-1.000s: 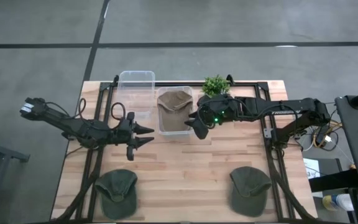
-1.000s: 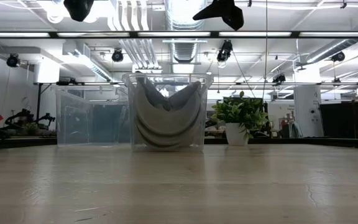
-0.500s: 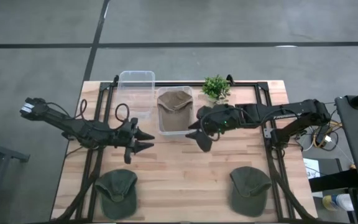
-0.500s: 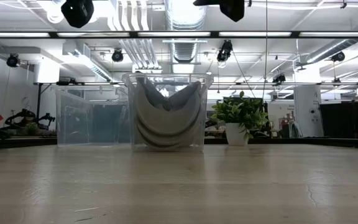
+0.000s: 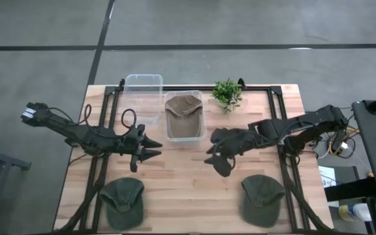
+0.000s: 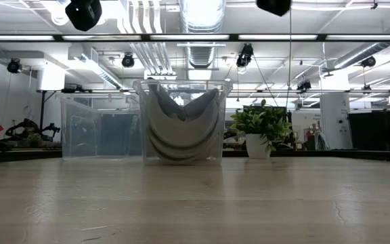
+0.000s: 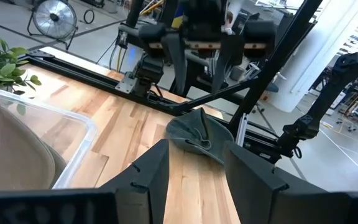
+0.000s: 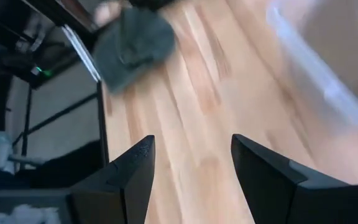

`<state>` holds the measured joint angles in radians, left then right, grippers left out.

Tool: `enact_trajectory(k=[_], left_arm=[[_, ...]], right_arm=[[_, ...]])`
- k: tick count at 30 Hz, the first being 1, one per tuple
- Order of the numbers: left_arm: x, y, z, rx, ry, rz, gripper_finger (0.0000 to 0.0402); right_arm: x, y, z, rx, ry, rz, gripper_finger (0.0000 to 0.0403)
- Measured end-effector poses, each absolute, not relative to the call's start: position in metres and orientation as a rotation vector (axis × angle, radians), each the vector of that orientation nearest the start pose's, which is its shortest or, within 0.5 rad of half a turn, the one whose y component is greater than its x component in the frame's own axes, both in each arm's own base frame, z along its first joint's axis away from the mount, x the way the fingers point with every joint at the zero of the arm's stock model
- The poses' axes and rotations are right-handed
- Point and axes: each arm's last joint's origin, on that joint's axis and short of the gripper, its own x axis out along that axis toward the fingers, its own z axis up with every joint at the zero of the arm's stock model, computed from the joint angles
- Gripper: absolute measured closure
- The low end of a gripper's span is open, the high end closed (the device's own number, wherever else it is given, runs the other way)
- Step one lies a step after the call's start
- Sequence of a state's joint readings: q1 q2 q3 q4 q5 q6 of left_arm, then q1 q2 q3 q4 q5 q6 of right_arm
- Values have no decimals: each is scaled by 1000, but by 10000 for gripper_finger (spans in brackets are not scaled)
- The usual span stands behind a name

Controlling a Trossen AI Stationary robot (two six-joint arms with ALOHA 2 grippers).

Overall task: Pick & Place hat
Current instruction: Put the right black cap into the left transparent bin

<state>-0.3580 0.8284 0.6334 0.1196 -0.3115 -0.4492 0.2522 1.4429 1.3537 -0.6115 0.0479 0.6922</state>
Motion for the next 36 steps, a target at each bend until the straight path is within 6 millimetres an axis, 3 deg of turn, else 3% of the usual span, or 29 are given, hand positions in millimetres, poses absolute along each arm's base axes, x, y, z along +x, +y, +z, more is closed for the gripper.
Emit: enact_trajectory(k=[11,36], left_arm=[[180,-58,302,-422,81,-30,257],[180,-58,303,-395,73,-33,257]], right_arm=[[266,104,321,743,1045,-254,197],[240,147,305,901,1159,-321,197]])
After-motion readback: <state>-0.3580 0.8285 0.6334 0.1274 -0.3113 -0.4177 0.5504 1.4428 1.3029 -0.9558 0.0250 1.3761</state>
